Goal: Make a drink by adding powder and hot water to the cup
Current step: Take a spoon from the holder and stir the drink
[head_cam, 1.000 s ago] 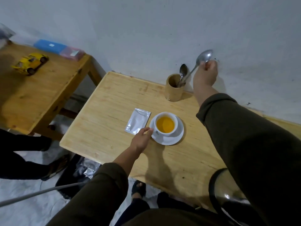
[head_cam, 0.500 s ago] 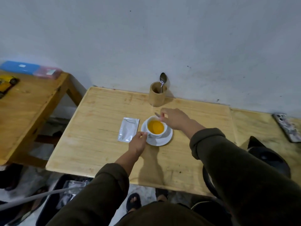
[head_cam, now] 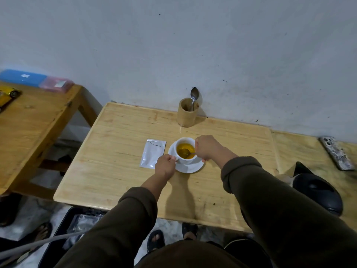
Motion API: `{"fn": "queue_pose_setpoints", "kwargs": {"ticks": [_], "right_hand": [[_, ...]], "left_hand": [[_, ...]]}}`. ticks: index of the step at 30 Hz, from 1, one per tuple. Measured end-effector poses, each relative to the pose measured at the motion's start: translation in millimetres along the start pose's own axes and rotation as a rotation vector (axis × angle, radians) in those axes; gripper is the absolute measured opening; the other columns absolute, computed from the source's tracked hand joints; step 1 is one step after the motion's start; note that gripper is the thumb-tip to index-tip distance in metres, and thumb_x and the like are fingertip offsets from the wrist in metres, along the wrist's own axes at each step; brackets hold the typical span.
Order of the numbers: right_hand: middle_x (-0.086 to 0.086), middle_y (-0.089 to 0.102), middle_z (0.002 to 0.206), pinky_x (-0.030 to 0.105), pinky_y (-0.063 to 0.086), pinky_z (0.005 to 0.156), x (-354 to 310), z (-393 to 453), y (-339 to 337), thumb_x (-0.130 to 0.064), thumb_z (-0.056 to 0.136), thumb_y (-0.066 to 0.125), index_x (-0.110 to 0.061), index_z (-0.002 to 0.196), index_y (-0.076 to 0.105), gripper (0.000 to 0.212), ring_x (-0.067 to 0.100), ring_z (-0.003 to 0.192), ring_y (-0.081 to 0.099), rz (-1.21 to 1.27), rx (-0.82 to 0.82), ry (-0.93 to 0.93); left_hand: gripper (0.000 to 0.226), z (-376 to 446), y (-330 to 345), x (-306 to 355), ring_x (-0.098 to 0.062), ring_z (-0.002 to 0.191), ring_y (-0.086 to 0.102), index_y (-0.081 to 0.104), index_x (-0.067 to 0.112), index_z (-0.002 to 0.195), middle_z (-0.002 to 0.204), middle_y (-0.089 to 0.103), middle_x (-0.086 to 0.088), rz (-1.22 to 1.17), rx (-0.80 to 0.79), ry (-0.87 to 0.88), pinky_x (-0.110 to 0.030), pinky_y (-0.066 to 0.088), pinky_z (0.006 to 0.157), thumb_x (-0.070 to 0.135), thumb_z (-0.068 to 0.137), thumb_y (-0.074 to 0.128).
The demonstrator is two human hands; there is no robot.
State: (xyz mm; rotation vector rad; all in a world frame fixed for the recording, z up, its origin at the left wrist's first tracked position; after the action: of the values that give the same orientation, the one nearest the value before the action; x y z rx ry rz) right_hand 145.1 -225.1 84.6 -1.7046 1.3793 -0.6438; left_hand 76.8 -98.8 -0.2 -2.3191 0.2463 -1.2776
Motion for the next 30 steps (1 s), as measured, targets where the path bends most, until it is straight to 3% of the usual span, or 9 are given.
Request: {"fn": "queue_pose_setpoints", "kwargs": {"ticks": [2, 5, 10, 14, 16, 18, 22, 30], "right_hand": [[0.012, 0.071, 0.086, 0.031, 0.055, 0.071, 8.0, 3.0, -3.5, -0.002, 0.083, 0.057, -0.006, 0.084, 0.063, 0.007, 0.025, 0.075, 0.067, 0.162, 0.006, 0.046], [0.009, 0.063, 0.064, 0.033, 0.057, 0.069, 20.8, 2.9, -9.5, -0.003, 0.083, 0.058, -0.011, 0.064, 0.054, 0.021, 0.021, 0.058, 0.062, 0.556, 0.041, 0.136], [0.006, 0.066, 0.068, 0.036, 0.059, 0.082, 33.9, -3.0, -10.4, -0.011, 0.084, 0.061, -0.009, 0.086, 0.063, 0.004, 0.020, 0.070, 0.067, 0.899, 0.160, 0.204], [0.003, 0.068, 0.075, 0.031, 0.055, 0.074, 40.6, -6.3, -20.1, -0.022, 0.088, 0.059, -0.011, 0.093, 0.065, 0.014, 0.015, 0.068, 0.064, 0.847, 0.360, 0.140], [0.007, 0.071, 0.086, 0.024, 0.047, 0.067, 40.3, -8.5, -24.5, -0.024, 0.091, 0.054, -0.010, 0.098, 0.065, 0.019, 0.018, 0.077, 0.065, 0.750, 0.447, 0.098], [0.011, 0.071, 0.098, 0.024, 0.045, 0.073, 38.9, -9.9, -26.4, -0.021, 0.093, 0.052, -0.009, 0.101, 0.066, 0.020, 0.024, 0.087, 0.066, 0.724, 0.501, 0.056], [0.010, 0.069, 0.107, 0.023, 0.042, 0.075, 27.1, -12.4, -28.5, -0.019, 0.093, 0.053, -0.007, 0.104, 0.069, 0.023, 0.024, 0.091, 0.065, 0.598, 0.529, -0.040], [0.010, 0.072, 0.102, 0.031, 0.049, 0.084, 16.1, -11.8, -24.3, -0.020, 0.090, 0.057, -0.007, 0.097, 0.072, 0.021, 0.024, 0.093, 0.066, 0.637, 0.461, -0.105]], "left_hand": [[0.036, 0.4, 0.5, -0.3, -0.034, 0.111, 0.056, 0.064, -0.004, 0.110, 0.118, 0.063, -0.021, 0.003, 0.001, 0.001, -0.039, 0.044, 0.094, 0.020, 0.099, 0.040], [0.035, -0.7, 0.8, 0.6, -0.033, 0.112, 0.056, 0.061, -0.005, 0.112, 0.118, 0.062, -0.021, -0.012, 0.013, 0.000, -0.039, 0.043, 0.093, 0.020, 0.099, 0.040], [0.034, 0.3, 3.0, -1.5, -0.032, 0.110, 0.056, 0.060, -0.003, 0.112, 0.118, 0.062, -0.021, -0.020, 0.012, 0.004, -0.032, 0.039, 0.082, 0.021, 0.100, 0.039], [0.033, 0.2, 2.9, -0.7, -0.033, 0.110, 0.055, 0.060, -0.003, 0.111, 0.117, 0.061, -0.021, -0.028, 0.012, 0.009, -0.038, 0.044, 0.090, 0.020, 0.100, 0.039], [0.033, 0.2, 3.1, -0.9, -0.033, 0.111, 0.055, 0.060, -0.003, 0.112, 0.117, 0.061, -0.021, -0.029, 0.010, 0.011, -0.036, 0.042, 0.086, 0.020, 0.100, 0.039], [0.034, 0.6, 3.6, -1.3, -0.032, 0.110, 0.055, 0.060, -0.003, 0.111, 0.117, 0.061, -0.020, -0.022, 0.007, 0.017, -0.031, 0.037, 0.080, 0.020, 0.100, 0.039], [0.034, 1.3, 4.2, -2.1, -0.031, 0.109, 0.055, 0.060, -0.002, 0.111, 0.117, 0.061, -0.020, -0.019, 0.003, 0.007, -0.029, 0.036, 0.079, 0.021, 0.100, 0.039], [0.034, 0.0, 3.8, -1.3, -0.032, 0.110, 0.055, 0.061, -0.003, 0.111, 0.117, 0.061, -0.021, -0.030, -0.009, 0.000, -0.029, 0.036, 0.080, 0.020, 0.100, 0.039]]}}
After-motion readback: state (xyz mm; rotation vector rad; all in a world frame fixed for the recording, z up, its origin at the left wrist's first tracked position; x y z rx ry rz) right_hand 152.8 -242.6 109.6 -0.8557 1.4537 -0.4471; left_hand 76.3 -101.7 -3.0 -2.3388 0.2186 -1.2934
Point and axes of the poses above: each hand's wrist, its own z-axis towards the middle knuckle, its own y-axis out of the palm, x = y × z, the point moved 8 cm from there along z, towards the middle knuckle
